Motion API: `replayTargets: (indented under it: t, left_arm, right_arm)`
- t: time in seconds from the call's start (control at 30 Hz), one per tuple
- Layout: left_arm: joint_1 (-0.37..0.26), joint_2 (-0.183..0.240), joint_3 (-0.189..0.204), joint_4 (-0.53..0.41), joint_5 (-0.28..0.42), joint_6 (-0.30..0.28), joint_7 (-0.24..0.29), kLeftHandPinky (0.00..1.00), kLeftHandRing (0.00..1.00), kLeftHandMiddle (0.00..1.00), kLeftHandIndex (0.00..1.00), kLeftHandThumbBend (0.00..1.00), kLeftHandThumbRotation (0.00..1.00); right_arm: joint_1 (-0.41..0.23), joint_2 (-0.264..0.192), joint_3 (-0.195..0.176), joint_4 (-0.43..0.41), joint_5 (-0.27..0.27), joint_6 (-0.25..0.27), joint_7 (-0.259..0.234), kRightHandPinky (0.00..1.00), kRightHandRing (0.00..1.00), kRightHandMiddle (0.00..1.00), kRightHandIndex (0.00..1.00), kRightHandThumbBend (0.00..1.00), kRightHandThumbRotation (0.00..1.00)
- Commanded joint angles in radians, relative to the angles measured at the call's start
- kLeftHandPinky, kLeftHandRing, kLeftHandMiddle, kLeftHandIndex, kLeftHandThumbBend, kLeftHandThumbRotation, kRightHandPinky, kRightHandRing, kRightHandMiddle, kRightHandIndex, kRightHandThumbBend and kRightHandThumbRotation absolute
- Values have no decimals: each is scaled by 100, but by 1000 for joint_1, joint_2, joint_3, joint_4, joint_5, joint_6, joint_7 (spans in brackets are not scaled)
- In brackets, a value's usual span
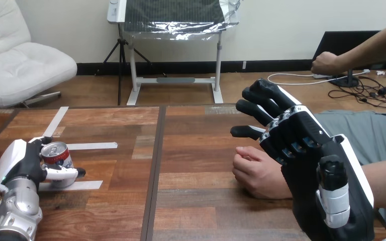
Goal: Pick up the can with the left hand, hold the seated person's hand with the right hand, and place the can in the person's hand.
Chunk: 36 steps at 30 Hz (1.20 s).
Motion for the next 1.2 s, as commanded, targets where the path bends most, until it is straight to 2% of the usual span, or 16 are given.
replayTargets:
  t: [0.0, 0.4, 0.7, 1.17]
  left_arm:
    - [-81, -9, 13, 3, -11, -2, 3, 68, 81, 85, 84, 78, 11]
    - [-98, -16, 26, 5, -39, 23, -14, 70, 84, 88, 86, 77, 13]
    - [-110, -19, 42, 8, -51, 31, -36, 72, 85, 90, 88, 77, 14]
    - [-130, -22, 37, 14, -45, 50, -41, 71, 84, 89, 88, 77, 16]
  right_arm:
    - [-48, 1, -8, -50, 9, -9, 0, 73, 87, 88, 86, 82, 82]
    - [-46, -5, -9, -58, 9, 0, -3, 72, 87, 88, 86, 84, 83]
    - [-51, -9, -12, -49, 19, -14, 5, 72, 87, 88, 86, 83, 82]
    - [-49, -12, -14, -54, 14, -11, -4, 72, 86, 87, 86, 84, 81]
